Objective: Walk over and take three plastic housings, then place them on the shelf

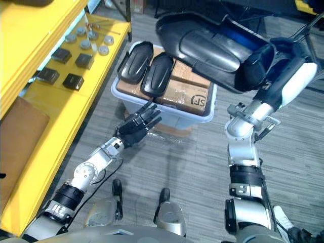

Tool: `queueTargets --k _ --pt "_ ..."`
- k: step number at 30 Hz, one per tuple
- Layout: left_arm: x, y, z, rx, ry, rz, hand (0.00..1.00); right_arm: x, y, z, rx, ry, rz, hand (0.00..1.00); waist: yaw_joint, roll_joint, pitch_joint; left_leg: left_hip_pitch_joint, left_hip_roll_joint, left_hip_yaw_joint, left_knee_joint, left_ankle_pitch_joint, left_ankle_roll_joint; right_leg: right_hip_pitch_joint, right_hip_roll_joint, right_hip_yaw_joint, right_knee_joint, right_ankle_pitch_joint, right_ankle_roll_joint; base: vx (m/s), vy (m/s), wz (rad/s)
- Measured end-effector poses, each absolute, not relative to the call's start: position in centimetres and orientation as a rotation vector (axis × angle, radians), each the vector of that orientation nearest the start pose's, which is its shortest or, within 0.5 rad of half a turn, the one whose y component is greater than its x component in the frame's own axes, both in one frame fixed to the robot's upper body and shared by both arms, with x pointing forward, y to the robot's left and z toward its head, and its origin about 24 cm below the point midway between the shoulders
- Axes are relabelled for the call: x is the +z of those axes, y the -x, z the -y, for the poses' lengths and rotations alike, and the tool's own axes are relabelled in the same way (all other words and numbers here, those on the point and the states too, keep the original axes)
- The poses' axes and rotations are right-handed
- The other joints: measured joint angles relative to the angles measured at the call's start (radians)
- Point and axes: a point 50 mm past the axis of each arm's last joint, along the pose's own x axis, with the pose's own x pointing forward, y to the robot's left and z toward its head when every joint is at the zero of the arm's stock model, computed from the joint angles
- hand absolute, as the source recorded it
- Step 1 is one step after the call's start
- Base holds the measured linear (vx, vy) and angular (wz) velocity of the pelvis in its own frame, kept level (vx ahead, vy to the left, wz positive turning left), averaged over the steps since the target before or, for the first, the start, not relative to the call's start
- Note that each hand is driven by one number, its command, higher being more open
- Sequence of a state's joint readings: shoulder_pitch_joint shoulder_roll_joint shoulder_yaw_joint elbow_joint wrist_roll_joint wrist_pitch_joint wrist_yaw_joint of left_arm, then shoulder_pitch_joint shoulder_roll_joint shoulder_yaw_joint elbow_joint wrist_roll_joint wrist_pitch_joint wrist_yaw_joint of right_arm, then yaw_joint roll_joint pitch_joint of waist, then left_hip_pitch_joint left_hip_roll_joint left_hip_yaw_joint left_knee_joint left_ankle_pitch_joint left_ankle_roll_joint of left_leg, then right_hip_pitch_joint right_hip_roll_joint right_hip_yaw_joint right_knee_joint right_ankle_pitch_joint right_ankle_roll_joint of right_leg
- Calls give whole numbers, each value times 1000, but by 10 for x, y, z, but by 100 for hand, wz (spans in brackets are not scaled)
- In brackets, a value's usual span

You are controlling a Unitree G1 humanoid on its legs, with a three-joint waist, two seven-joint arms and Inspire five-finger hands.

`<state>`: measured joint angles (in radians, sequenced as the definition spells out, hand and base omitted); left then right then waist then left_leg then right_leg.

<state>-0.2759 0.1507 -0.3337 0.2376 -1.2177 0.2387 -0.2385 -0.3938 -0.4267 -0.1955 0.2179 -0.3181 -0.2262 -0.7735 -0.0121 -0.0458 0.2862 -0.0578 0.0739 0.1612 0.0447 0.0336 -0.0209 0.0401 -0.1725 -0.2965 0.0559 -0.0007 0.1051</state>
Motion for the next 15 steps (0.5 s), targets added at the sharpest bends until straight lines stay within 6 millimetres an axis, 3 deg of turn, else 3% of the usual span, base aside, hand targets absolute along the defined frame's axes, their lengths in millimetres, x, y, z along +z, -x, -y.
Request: queueTargets --k 6,15 --pt "60 -279 -39 -742 1107 -341 100 154 -286 258 -780 552 673 0 -17 5 -59 55 -10 -1 -81 37 -3 22 -2 -1 -8 1 1 9 2 0" --pt "69 -276 -23 -776 1246 -365 100 127 -287 226 -613 513 618 0 -21 19 -95 98 -21 -3 -133 63 1 51 -2 0 -25 6 5 -67 17 1"
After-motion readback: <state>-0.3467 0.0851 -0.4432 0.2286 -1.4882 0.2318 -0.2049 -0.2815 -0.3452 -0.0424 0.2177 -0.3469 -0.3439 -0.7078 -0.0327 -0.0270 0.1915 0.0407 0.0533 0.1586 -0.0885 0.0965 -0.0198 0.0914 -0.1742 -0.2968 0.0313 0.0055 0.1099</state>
